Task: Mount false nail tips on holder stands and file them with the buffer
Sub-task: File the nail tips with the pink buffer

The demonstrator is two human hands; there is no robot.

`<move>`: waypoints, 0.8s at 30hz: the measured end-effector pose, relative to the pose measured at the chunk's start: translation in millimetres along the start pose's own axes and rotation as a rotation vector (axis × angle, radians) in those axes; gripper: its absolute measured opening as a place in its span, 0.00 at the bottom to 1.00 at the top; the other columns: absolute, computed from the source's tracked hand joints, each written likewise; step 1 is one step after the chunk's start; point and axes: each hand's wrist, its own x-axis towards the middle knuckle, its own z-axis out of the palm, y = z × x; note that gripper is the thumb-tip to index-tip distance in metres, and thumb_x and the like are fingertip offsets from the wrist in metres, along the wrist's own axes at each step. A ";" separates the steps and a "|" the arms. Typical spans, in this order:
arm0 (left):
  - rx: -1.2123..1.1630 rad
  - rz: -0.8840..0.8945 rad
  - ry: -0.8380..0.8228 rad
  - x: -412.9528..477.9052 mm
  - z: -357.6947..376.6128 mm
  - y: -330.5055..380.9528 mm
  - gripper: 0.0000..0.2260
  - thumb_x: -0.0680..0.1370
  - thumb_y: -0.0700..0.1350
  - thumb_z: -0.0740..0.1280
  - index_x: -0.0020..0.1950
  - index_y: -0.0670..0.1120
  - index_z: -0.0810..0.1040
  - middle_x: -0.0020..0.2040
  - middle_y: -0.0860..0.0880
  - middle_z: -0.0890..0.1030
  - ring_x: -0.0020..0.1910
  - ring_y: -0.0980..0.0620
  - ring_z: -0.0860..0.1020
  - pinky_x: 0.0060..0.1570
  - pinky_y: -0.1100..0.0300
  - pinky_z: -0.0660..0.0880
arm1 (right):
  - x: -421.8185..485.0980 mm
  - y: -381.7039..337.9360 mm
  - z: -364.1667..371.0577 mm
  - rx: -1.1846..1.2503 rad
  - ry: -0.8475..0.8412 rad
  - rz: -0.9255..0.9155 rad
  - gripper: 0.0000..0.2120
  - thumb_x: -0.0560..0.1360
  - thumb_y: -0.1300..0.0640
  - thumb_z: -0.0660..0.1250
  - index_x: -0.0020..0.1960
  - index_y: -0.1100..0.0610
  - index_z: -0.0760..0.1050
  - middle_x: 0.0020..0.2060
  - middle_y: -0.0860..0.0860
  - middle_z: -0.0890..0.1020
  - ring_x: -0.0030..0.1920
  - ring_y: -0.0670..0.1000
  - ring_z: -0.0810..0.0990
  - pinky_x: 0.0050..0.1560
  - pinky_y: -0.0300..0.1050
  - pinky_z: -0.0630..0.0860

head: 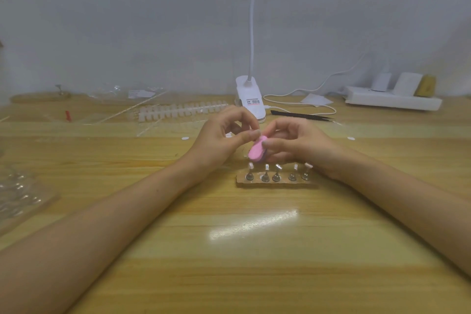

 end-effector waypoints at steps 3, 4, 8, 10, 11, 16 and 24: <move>-0.003 -0.014 0.000 -0.1 -0.9 0.7 0.05 0.77 0.38 0.71 0.43 0.46 0.78 0.49 0.39 0.78 0.42 0.54 0.75 0.47 0.66 0.71 | 1.1 -0.7 -3.5 0.115 0.086 -0.022 0.09 0.75 0.57 0.69 0.51 0.62 0.78 0.46 0.58 0.87 0.48 0.54 0.87 0.45 0.40 0.82; 0.002 -0.012 -0.006 -0.4 -1.5 0.9 0.05 0.77 0.38 0.71 0.43 0.47 0.78 0.49 0.39 0.78 0.43 0.54 0.75 0.47 0.66 0.71 | 1.5 -1.6 -5.4 0.129 0.101 -0.020 0.10 0.75 0.58 0.69 0.52 0.63 0.77 0.46 0.58 0.87 0.47 0.54 0.87 0.44 0.39 0.82; 0.016 -0.016 -0.029 -1.6 0.0 1.8 0.04 0.77 0.39 0.71 0.43 0.45 0.79 0.49 0.39 0.78 0.45 0.52 0.76 0.48 0.63 0.72 | 1.5 -3.5 -7.0 0.133 0.067 0.016 0.12 0.73 0.57 0.70 0.54 0.64 0.77 0.45 0.59 0.86 0.46 0.55 0.87 0.45 0.43 0.84; -0.016 -0.037 0.001 -1.4 -0.6 1.2 0.04 0.77 0.39 0.71 0.44 0.45 0.78 0.49 0.38 0.78 0.43 0.51 0.76 0.48 0.63 0.71 | 0.6 -2.5 -4.3 0.079 0.039 -0.001 0.09 0.73 0.57 0.71 0.50 0.61 0.78 0.45 0.59 0.87 0.46 0.55 0.87 0.43 0.42 0.83; -0.025 -0.039 0.008 -1.3 -0.9 1.0 0.04 0.77 0.38 0.70 0.44 0.44 0.78 0.49 0.38 0.78 0.43 0.52 0.75 0.47 0.63 0.71 | -0.3 -1.3 -2.3 0.024 0.013 -0.005 0.07 0.73 0.56 0.71 0.48 0.58 0.79 0.45 0.59 0.87 0.45 0.55 0.87 0.43 0.41 0.82; -0.005 -0.044 0.003 -1.0 -0.1 1.6 0.04 0.77 0.39 0.70 0.43 0.45 0.78 0.50 0.38 0.78 0.42 0.53 0.75 0.47 0.65 0.70 | 0.9 0.2 -3.4 0.110 0.104 -0.037 0.09 0.74 0.55 0.70 0.49 0.61 0.78 0.44 0.58 0.87 0.45 0.53 0.87 0.45 0.43 0.84; 0.006 -0.029 0.000 -0.6 0.2 1.7 0.05 0.77 0.38 0.70 0.43 0.45 0.78 0.48 0.38 0.78 0.42 0.53 0.75 0.47 0.65 0.71 | 2.3 1.0 -5.6 0.134 0.146 -0.040 0.11 0.73 0.54 0.68 0.49 0.62 0.77 0.41 0.54 0.87 0.44 0.51 0.87 0.43 0.40 0.82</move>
